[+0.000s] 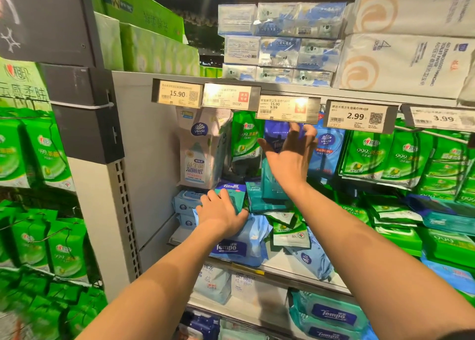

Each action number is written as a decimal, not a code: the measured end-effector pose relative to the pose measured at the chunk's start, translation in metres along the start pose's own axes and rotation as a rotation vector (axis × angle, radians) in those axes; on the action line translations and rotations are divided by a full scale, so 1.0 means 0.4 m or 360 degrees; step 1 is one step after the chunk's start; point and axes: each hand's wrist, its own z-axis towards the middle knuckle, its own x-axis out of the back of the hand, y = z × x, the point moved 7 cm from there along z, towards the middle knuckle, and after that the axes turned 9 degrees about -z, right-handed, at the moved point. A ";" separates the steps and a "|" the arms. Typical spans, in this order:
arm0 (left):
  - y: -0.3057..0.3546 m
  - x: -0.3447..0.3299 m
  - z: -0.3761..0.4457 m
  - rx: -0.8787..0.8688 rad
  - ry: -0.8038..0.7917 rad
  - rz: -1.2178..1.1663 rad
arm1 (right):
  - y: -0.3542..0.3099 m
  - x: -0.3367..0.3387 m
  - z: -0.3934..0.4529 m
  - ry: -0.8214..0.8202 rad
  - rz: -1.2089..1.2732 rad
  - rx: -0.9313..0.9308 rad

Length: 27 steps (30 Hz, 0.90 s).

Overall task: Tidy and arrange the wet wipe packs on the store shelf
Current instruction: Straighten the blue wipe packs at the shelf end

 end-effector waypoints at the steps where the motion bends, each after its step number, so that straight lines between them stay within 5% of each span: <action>1: -0.001 0.000 0.000 0.0003 0.0004 -0.0001 | 0.002 -0.008 0.004 -0.0003 -0.0006 -0.0020; 8: -0.008 -0.001 0.003 -0.0001 0.0019 0.0003 | 0.033 -0.034 -0.028 -0.0004 0.0271 -0.0101; 11: -0.005 -0.002 0.004 -0.0009 0.0025 0.0003 | 0.078 -0.059 -0.100 -0.0216 0.0056 -0.0064; 27: 0.003 0.009 -0.011 0.0020 0.0008 -0.0001 | 0.133 -0.162 -0.059 -0.0375 -0.0090 -0.0072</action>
